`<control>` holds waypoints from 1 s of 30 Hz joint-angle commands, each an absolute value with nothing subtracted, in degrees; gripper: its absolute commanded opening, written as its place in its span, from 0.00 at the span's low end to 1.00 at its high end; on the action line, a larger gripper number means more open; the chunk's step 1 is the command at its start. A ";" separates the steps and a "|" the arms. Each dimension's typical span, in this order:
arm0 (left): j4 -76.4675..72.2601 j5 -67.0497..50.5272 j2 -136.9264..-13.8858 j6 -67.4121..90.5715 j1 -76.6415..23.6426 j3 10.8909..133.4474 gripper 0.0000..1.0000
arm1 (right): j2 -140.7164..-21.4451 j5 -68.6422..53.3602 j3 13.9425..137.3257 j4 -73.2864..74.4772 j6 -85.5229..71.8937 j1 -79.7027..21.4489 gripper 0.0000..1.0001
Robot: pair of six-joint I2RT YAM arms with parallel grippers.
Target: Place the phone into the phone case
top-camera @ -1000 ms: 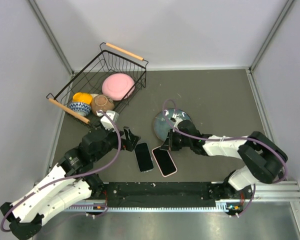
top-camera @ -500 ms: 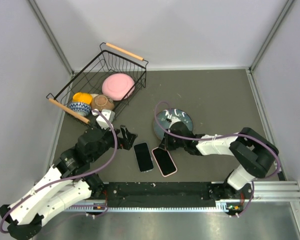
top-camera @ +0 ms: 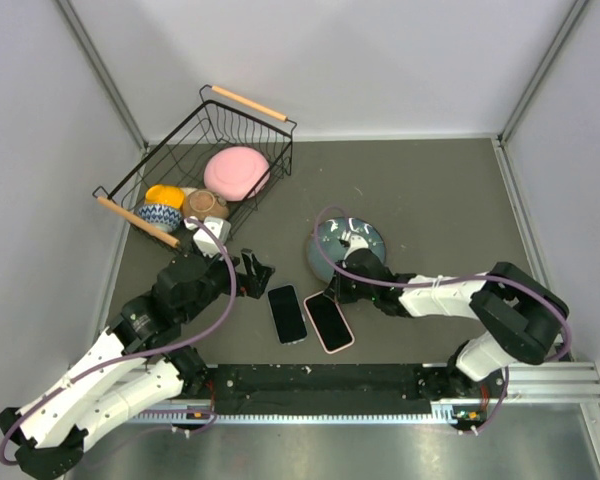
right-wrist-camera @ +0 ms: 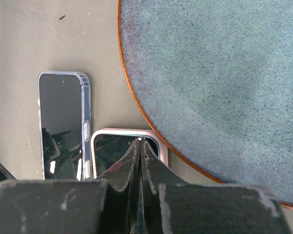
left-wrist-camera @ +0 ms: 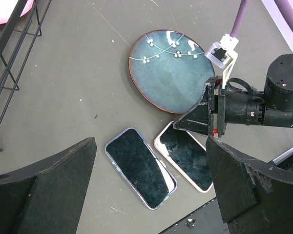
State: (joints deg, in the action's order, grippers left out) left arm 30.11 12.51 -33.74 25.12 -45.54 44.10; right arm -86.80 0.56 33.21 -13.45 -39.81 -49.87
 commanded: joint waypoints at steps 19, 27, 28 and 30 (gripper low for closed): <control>28.65 12.39 -33.66 25.14 -45.62 46.32 0.99 | -92.72 7.82 29.71 -3.16 -40.87 -55.81 0.00; 29.35 12.66 -32.61 25.05 -45.62 46.41 0.99 | -87.55 8.61 34.36 2.78 -38.24 -55.81 0.00; 29.53 12.66 -32.52 24.87 -45.62 46.67 0.99 | -84.84 8.53 35.24 3.77 -37.28 -55.81 0.00; 29.97 12.57 -32.34 24.87 -45.62 47.28 0.99 | -82.02 7.65 37.87 6.31 -36.13 -55.72 0.00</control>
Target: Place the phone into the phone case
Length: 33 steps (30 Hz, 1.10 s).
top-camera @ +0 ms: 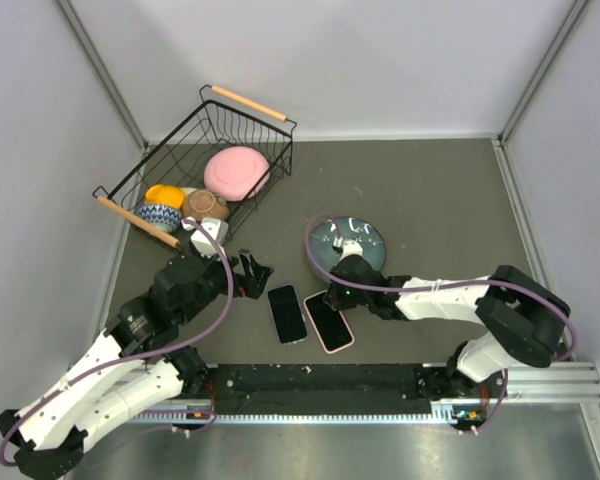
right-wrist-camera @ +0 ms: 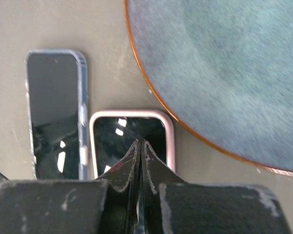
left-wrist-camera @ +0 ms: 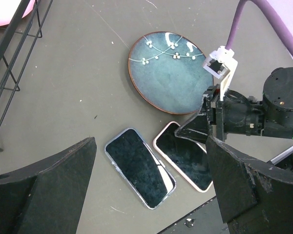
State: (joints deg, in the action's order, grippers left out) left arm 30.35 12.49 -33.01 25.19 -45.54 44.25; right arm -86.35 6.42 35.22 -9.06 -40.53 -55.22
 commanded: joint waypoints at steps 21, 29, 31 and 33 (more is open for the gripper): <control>18.02 0.89 -20.31 25.49 -45.70 39.11 0.99 | -29.55 8.87 38.33 25.31 -35.83 -55.72 0.99; 17.93 1.23 -17.14 26.37 -45.62 36.39 0.99 | -25.75 12.92 36.74 25.75 -39.38 -55.72 0.99; 18.10 1.32 -17.05 26.37 -45.62 35.95 0.99 | -25.49 13.71 37.35 25.93 -39.29 -55.64 0.99; 18.54 1.14 -17.05 26.46 -45.62 35.77 0.99 | -25.31 14.24 37.70 26.01 -38.76 -55.72 0.99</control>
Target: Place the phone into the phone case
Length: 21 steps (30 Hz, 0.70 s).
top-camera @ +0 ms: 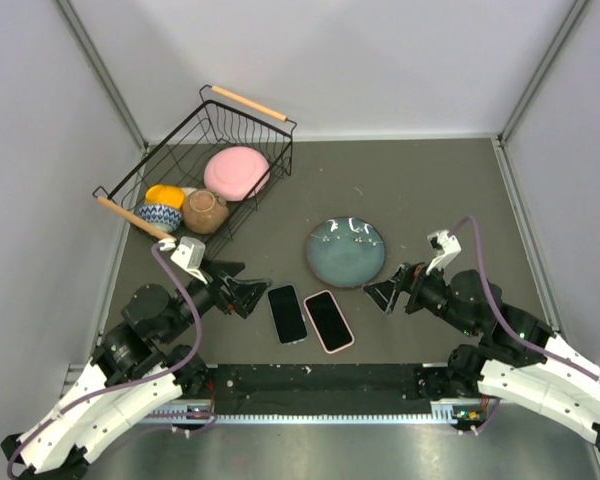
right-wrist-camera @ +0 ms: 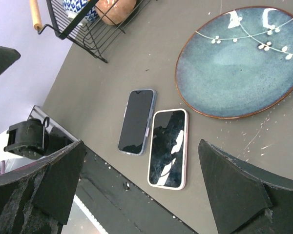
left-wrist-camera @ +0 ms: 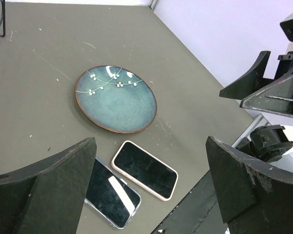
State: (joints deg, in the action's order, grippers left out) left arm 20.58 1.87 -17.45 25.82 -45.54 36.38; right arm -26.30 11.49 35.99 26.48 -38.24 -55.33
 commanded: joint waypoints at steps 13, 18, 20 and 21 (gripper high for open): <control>19.16 1.85 -16.88 25.84 -45.62 35.68 0.99 | -24.26 16.08 39.28 26.28 -36.56 -55.72 0.99; 19.34 1.93 -16.88 25.66 -45.70 35.86 0.99 | -23.38 16.87 39.99 26.28 -35.69 -55.72 0.99; 19.51 1.85 -16.96 25.58 -45.62 35.86 0.99 | -23.12 16.87 40.43 26.28 -35.42 -55.72 0.99; 19.51 1.93 -16.88 25.58 -45.70 35.95 0.99 | -23.03 16.87 41.04 26.28 -35.25 -55.72 0.99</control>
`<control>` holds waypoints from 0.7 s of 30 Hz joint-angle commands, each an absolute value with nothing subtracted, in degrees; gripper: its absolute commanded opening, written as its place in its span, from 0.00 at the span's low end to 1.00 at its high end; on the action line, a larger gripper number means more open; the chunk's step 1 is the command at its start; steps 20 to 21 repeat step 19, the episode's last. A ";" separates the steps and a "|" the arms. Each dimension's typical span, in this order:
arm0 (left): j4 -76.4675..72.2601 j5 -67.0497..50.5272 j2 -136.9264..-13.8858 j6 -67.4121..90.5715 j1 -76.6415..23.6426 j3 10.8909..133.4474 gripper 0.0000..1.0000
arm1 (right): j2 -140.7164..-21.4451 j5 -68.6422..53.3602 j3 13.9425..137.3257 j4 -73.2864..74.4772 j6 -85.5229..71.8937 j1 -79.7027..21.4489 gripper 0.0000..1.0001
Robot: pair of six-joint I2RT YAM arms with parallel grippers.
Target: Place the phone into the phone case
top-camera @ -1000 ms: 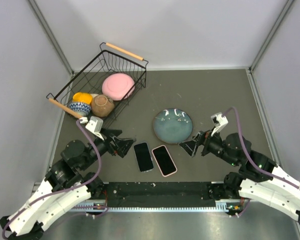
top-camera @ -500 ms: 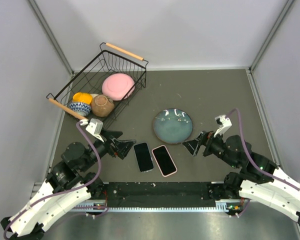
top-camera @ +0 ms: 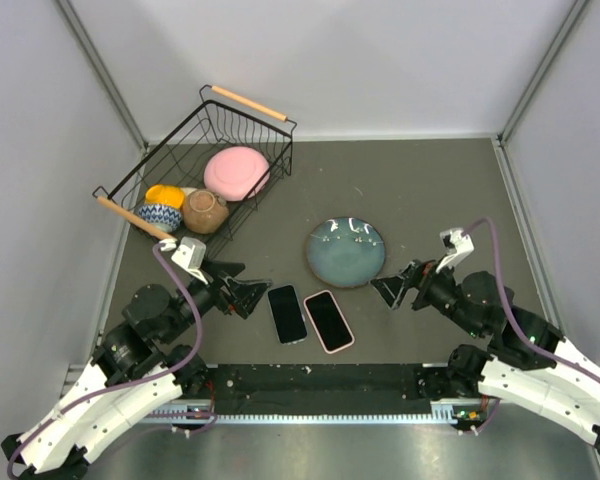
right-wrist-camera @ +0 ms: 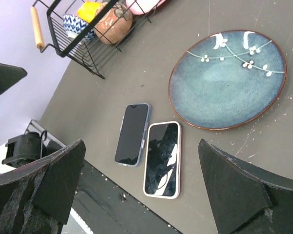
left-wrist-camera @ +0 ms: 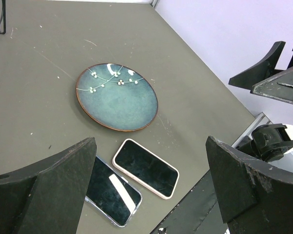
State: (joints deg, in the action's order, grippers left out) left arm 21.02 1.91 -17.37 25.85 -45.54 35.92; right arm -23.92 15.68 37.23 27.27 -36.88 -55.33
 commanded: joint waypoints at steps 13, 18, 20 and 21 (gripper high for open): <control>19.34 1.41 -17.05 25.31 -45.62 35.86 0.99 | -25.05 17.40 42.71 26.02 -34.19 -55.72 0.99; 18.99 1.23 -17.05 25.31 -45.62 35.77 0.99 | -25.40 16.61 42.98 25.75 -34.10 -55.72 0.99; 18.81 1.14 -17.05 25.14 -45.70 35.86 0.99 | -25.23 16.61 42.98 25.66 -34.10 -55.64 0.99; 18.81 1.14 -17.05 25.14 -45.70 35.86 0.99 | -25.23 16.61 42.98 25.66 -34.10 -55.64 0.99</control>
